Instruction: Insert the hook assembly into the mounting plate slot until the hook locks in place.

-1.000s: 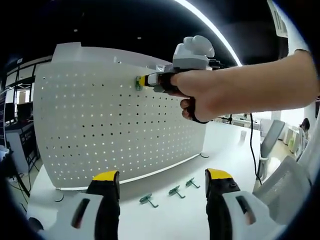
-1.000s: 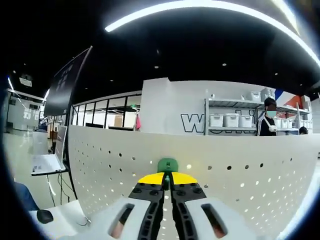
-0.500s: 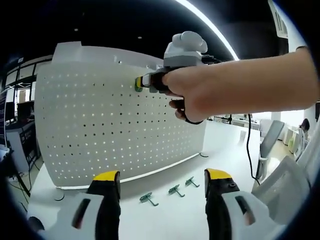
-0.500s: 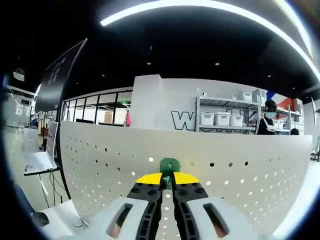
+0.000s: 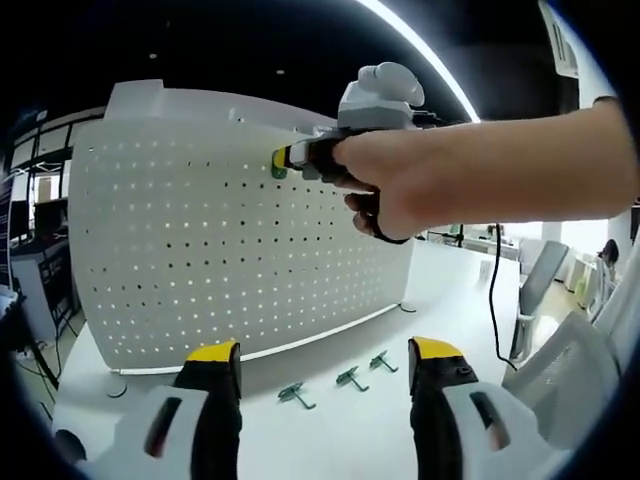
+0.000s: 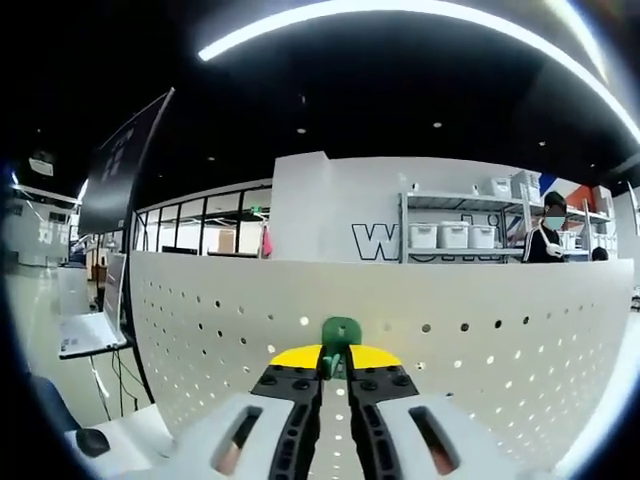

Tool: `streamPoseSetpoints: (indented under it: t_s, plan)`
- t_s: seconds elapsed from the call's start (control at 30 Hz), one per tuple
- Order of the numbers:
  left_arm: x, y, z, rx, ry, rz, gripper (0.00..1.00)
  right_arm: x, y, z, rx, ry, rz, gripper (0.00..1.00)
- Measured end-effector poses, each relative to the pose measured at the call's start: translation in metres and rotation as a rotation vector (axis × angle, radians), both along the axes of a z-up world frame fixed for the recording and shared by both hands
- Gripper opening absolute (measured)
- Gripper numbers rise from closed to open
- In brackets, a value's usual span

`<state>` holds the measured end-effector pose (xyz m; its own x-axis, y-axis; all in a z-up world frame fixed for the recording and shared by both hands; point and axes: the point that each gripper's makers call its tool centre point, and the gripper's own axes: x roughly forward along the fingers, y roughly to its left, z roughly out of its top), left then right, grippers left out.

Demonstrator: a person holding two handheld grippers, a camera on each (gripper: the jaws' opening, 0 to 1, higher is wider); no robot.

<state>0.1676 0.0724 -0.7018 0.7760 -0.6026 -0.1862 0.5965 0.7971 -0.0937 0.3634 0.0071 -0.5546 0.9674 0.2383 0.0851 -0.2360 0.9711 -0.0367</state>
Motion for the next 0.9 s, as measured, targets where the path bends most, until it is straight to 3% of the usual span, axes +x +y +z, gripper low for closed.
streamPoseSetpoints:
  t_s: [0.23,0.4,0.47,0.53,0.67,0.77,0.9]
  plan:
    - [0.001,0.000,0.002,0.004,-0.003,-0.002,0.70,-0.002,0.005,0.000,0.038,-0.010,0.081,0.12]
    - [0.002,-0.002,0.003,0.013,-0.005,-0.010,0.70,-0.005,0.010,0.000,-0.025,0.001,0.157,0.17]
    - [0.002,-0.002,0.004,0.016,-0.007,-0.010,0.70,-0.009,0.010,0.004,-0.087,-0.034,0.181,0.20]
    - [0.002,-0.002,0.004,0.013,-0.007,-0.010,0.70,-0.013,0.010,0.006,-0.050,-0.033,0.207,0.23]
    - [0.004,-0.001,0.003,0.008,-0.002,-0.005,0.70,-0.014,0.012,0.002,-0.086,-0.024,0.251,0.30]
    - [0.004,-0.001,0.004,0.013,-0.006,-0.007,0.70,-0.016,0.010,0.006,-0.026,-0.036,0.274,0.35]
    - [0.004,0.000,0.004,0.016,-0.006,-0.008,0.70,-0.017,0.014,0.006,-0.048,-0.040,0.287,0.37]
